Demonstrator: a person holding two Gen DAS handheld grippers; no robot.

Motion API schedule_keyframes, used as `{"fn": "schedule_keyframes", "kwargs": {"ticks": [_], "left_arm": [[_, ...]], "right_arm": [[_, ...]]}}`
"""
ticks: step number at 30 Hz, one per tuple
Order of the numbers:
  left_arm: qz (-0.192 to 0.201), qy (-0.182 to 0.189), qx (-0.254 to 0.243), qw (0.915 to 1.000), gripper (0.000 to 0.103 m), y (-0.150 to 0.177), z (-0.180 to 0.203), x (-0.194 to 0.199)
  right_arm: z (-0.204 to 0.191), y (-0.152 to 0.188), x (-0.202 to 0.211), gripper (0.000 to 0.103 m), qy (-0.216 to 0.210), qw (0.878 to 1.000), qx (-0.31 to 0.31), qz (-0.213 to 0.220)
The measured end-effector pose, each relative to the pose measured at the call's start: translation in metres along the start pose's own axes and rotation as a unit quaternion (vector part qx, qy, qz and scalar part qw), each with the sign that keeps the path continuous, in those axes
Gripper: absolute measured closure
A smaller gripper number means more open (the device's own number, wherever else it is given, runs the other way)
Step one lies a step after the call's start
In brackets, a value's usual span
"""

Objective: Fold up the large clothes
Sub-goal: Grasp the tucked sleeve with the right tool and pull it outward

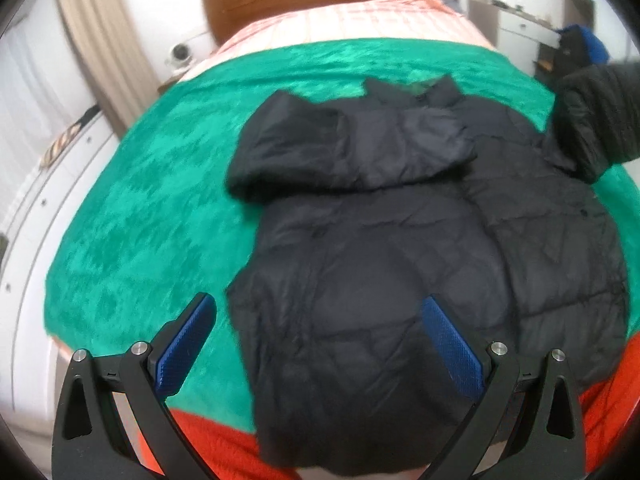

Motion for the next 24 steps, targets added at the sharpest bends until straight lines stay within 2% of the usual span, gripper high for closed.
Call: {"fn": "schedule_keyframes", "kwargs": {"ticks": [1, 3, 7, 8, 9, 10, 11, 15, 18, 20, 21, 22, 23, 24], "left_arm": [[0.005, 0.008, -0.009, 0.9999, 0.0, -0.007, 0.004, -0.002], [0.009, 0.017, -0.025, 0.9995, 0.0, -0.021, 0.012, -0.005], [0.011, 0.039, -0.07, 0.9967, 0.0, -0.059, 0.033, -0.024], [0.008, 0.049, -0.083, 0.9953, 0.0, -0.071, 0.04, -0.032], [0.003, 0.056, -0.097, 0.9937, 0.0, -0.082, 0.048, -0.042], [0.002, 0.06, -0.104, 0.9928, 0.0, -0.088, 0.053, -0.047], [-0.004, 0.075, -0.116, 0.9904, 0.0, -0.1, 0.063, -0.06], [-0.034, 0.111, -0.147, 0.9822, 0.0, -0.123, 0.099, -0.108], [-0.059, 0.095, -0.182, 0.9768, 0.0, -0.131, 0.124, -0.162], [-0.084, 0.065, -0.173, 0.9792, 0.001, -0.133, 0.126, -0.203], [-0.093, 0.057, -0.16, 0.981, 0.011, -0.132, 0.122, -0.216], [-0.102, 0.055, -0.138, 0.9836, 0.031, -0.132, 0.115, -0.23], [-0.094, 0.059, -0.124, 0.9861, 0.038, -0.134, 0.11, -0.232], [-0.081, 0.059, -0.118, 0.9879, 0.06, -0.136, 0.107, -0.229]], "right_arm": [[0.036, 0.008, -0.021, 0.074, 0.046, 0.999, -0.007, -0.017], [0.082, 0.033, -0.054, 0.074, 0.112, 0.992, -0.011, -0.053], [0.121, 0.111, -0.107, 0.072, 0.157, 0.974, -0.012, -0.162], [0.122, 0.132, -0.113, 0.066, 0.17, 0.968, -0.008, -0.185], [0.121, 0.145, -0.114, 0.049, 0.178, 0.965, -0.007, -0.194], [0.122, 0.156, -0.113, 0.038, 0.178, 0.964, -0.012, -0.198], [0.117, 0.163, -0.105, 0.024, 0.164, 0.967, -0.027, -0.195], [0.083, 0.172, -0.053, 0.02, 0.115, 0.983, -0.048, -0.138], [0.033, 0.186, -0.006, 0.017, 0.058, 0.993, -0.022, -0.104], [-0.006, 0.205, 0.019, 0.017, 0.01, 0.995, -0.002, -0.096], [-0.026, 0.213, 0.026, 0.017, -0.014, 0.996, 0.008, -0.092], [-0.044, 0.222, 0.04, 0.017, -0.037, 0.996, 0.017, -0.085], [-0.066, 0.231, 0.058, 0.017, -0.063, 0.995, 0.029, -0.076], [-0.076, 0.24, 0.074, 0.017, -0.077, 0.994, 0.038, -0.069]]}}
Point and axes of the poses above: each gripper's, at about its wrist camera, not at the fingertips, and x roughly against the way its jaws point, z to its right, y to its underside, the point moved 9 cm from there along -x, roughly the way its jaws point, and after that the axes turned 15 degrees about y, right-handed, at the moved point
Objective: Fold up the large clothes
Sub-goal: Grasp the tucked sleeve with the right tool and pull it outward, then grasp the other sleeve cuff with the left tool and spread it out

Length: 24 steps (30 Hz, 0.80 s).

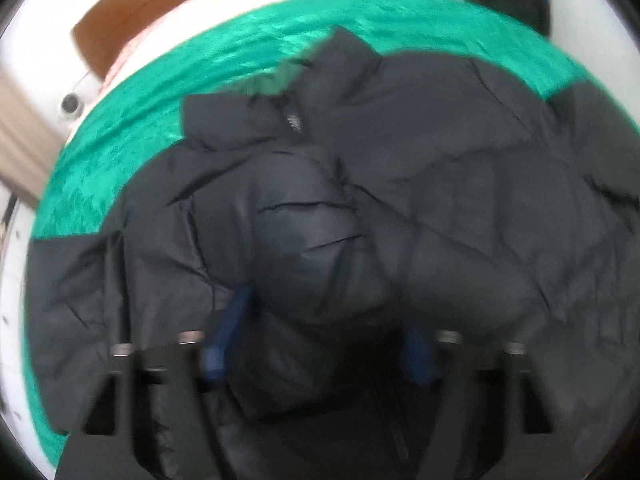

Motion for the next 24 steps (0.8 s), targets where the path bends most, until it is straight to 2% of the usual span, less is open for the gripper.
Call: {"fn": "schedule_keyframes", "kwargs": {"ticks": [1, 3, 6, 7, 9, 11, 12, 15, 16, 17, 18, 19, 21, 23, 24], "left_arm": [[0.018, -0.004, 0.005, 0.9998, 0.077, -0.002, -0.008, 0.011], [0.037, 0.012, 0.024, 0.999, 0.081, -0.002, -0.02, 0.032], [0.096, 0.019, 0.067, 0.993, 0.084, -0.001, -0.063, 0.096], [0.122, 0.012, 0.092, 0.9881, 0.086, 0.004, -0.092, 0.129], [0.147, -0.009, 0.129, 0.9805, 0.089, 0.016, -0.139, 0.168], [0.174, -0.043, 0.196, 0.964, 0.089, 0.052, -0.213, 0.216], [0.178, -0.053, 0.216, 0.9584, 0.089, 0.064, -0.234, 0.226], [0.179, -0.107, 0.323, 0.923, 0.089, 0.14, -0.331, 0.256], [0.173, -0.139, 0.363, 0.9048, 0.089, 0.178, -0.369, 0.263], [0.167, -0.161, 0.382, 0.8946, 0.089, 0.2, -0.389, 0.266], [0.154, -0.189, 0.407, 0.8802, 0.089, 0.231, -0.414, 0.268], [0.147, -0.199, 0.421, 0.8726, 0.089, 0.247, -0.425, 0.267], [0.123, -0.216, 0.472, 0.8457, 0.089, 0.301, -0.454, 0.26], [0.103, -0.212, 0.506, 0.8296, 0.086, 0.331, -0.467, 0.249], [0.095, -0.211, 0.519, 0.8227, 0.08, 0.344, -0.47, 0.245]], "right_arm": [[-0.015, 0.007, 0.008, 0.017, -0.013, 1.0, 0.01, 0.007], [-0.043, 0.019, 0.021, 0.017, -0.044, 0.998, 0.037, 0.019], [-0.073, 0.025, 0.031, 0.017, -0.066, 0.994, 0.068, 0.045], [-0.078, 0.025, 0.033, 0.017, -0.069, 0.994, 0.072, 0.052], [-0.084, 0.021, 0.036, 0.017, -0.076, 0.992, 0.074, 0.065], [-0.091, 0.02, 0.042, 0.017, -0.078, 0.992, 0.072, 0.075], [-0.092, 0.021, 0.045, 0.017, -0.079, 0.991, 0.071, 0.079], [-0.098, 0.024, 0.048, 0.017, -0.081, 0.991, 0.076, 0.078], [-0.098, 0.025, 0.05, 0.017, -0.084, 0.991, 0.078, 0.075], [-0.097, 0.026, 0.055, 0.017, -0.086, 0.99, 0.08, 0.073], [-0.099, 0.028, 0.055, 0.017, -0.087, 0.99, 0.082, 0.07], [-0.101, 0.029, 0.057, 0.017, -0.088, 0.99, 0.085, 0.066], [-0.104, 0.031, 0.057, 0.017, -0.09, 0.99, 0.09, 0.062], [-0.106, 0.033, 0.058, 0.017, -0.088, 0.99, 0.094, 0.059], [-0.106, 0.035, 0.058, 0.017, -0.087, 0.99, 0.095, 0.057]]}}
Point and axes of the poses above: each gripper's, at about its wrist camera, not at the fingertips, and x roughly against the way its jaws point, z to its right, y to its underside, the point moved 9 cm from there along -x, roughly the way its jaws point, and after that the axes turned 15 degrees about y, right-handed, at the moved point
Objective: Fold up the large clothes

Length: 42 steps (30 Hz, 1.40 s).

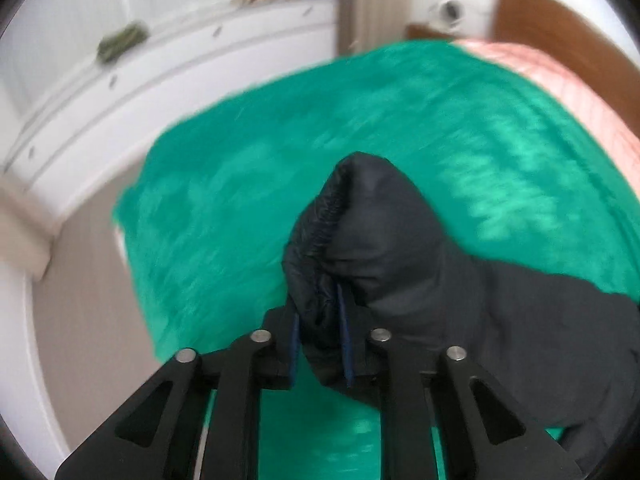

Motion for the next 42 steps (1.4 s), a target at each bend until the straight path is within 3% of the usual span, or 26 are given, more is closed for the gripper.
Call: {"fn": "schedule_keyframes", "kwargs": {"ticks": [2, 3, 4, 6, 9, 14, 18, 22, 25, 32, 39, 42], "left_arm": [[0.0, -0.018, 0.005, 0.9998, 0.073, 0.009, -0.016, -0.004], [0.004, -0.028, -0.001, 0.9996, 0.061, 0.013, -0.019, 0.0], [0.007, -0.035, -0.007, 0.9993, 0.037, 0.014, -0.025, 0.003], [0.018, -0.034, -0.013, 0.9992, 0.019, 0.019, -0.029, 0.011], [0.035, 0.003, -0.026, 0.999, 0.018, 0.032, -0.017, 0.034], [0.033, 0.114, -0.086, 0.9893, 0.007, 0.091, 0.042, 0.08], [-0.007, 0.192, -0.142, 0.9711, 0.007, 0.152, 0.103, 0.098], [-0.054, 0.265, -0.184, 0.9449, 0.007, 0.21, 0.164, 0.11], [-0.059, 0.291, -0.218, 0.9298, 0.007, 0.232, 0.199, 0.124], [-0.057, 0.3, -0.282, 0.9096, 0.004, 0.267, 0.246, 0.14], [-0.088, 0.319, -0.283, 0.9004, 0.003, 0.294, 0.255, 0.139], [-0.071, 0.307, -0.294, 0.9023, 0.003, 0.297, 0.255, 0.145]], "right_arm": [[0.0, 0.002, -0.002, 0.017, 0.004, 1.0, 0.0, -0.008], [0.001, 0.002, -0.002, 0.017, 0.005, 1.0, -0.002, -0.012], [0.001, 0.003, -0.002, 0.017, 0.006, 1.0, -0.004, -0.015], [0.002, 0.003, -0.002, 0.017, 0.012, 1.0, -0.004, -0.017], [-0.001, 0.004, -0.003, 0.017, 0.014, 1.0, -0.001, -0.02], [-0.01, 0.006, -0.007, 0.017, 0.0, 1.0, -0.003, -0.031], [-0.009, 0.01, -0.011, 0.016, -0.008, 0.999, -0.006, -0.044], [-0.003, 0.014, -0.011, 0.016, -0.014, 0.998, -0.021, -0.052], [0.001, 0.015, -0.013, 0.013, -0.016, 0.997, -0.035, -0.059], [-0.001, 0.015, -0.013, 0.013, -0.018, 0.997, -0.042, -0.061], [-0.008, 0.016, -0.009, 0.013, -0.014, 0.999, -0.006, -0.046], [-0.012, 0.016, -0.009, 0.013, -0.009, 0.999, 0.009, -0.046]]}}
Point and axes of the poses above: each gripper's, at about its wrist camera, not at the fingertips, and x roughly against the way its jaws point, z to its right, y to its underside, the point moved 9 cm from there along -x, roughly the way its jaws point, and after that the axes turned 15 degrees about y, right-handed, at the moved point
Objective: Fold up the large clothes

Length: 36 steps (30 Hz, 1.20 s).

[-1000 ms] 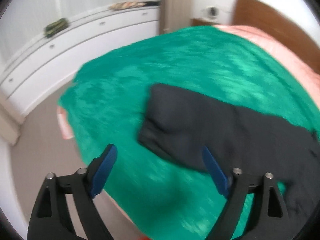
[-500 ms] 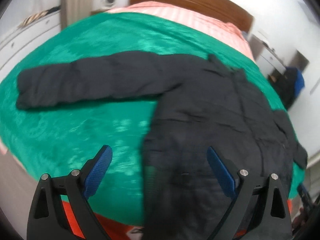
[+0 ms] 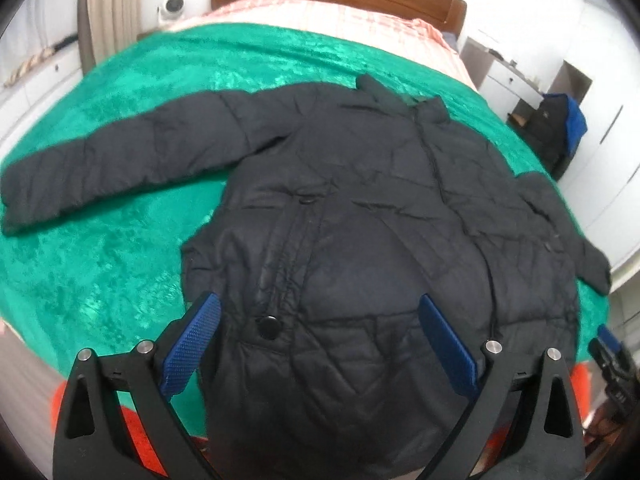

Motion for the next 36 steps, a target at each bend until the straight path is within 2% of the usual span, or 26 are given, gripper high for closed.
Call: {"fn": "schedule_keyframes", "kwargs": {"ticks": [2, 10, 17, 25, 31, 34, 36], "left_arm": [[0.007, -0.01, -0.014, 0.9998, 0.003, -0.003, 0.005, 0.004], [0.058, 0.011, -0.016, 0.9981, 0.003, -0.017, 0.017, 0.022], [0.071, 0.003, -0.045, 0.9964, 0.003, -0.015, 0.023, 0.025], [0.087, 0.007, -0.027, 0.9958, 0.003, -0.015, 0.015, 0.028], [0.094, 0.003, -0.013, 0.9954, 0.003, -0.013, 0.007, 0.031], [0.094, -0.001, -0.01, 0.9955, 0.003, -0.013, 0.003, 0.032], [0.097, -0.004, -0.006, 0.9953, 0.003, -0.012, 0.0, 0.034]], "right_arm": [[-0.003, 0.0, -0.001, 0.013, 0.0, 1.0, 0.007, -0.001], [-0.014, -0.002, 0.003, 0.013, 0.01, 0.999, 0.043, 0.016], [-0.019, 0.0, 0.002, 0.013, 0.018, 0.998, 0.059, 0.02], [-0.018, 0.002, 0.0, 0.013, 0.016, 0.998, 0.053, 0.015], [0.02, -0.003, -0.016, 0.013, 0.014, 1.0, -0.016, -0.017], [0.069, -0.016, -0.03, 0.013, 0.018, 0.995, -0.093, -0.029], [0.118, -0.025, -0.044, 0.013, 0.025, 0.985, -0.168, -0.039]]}}
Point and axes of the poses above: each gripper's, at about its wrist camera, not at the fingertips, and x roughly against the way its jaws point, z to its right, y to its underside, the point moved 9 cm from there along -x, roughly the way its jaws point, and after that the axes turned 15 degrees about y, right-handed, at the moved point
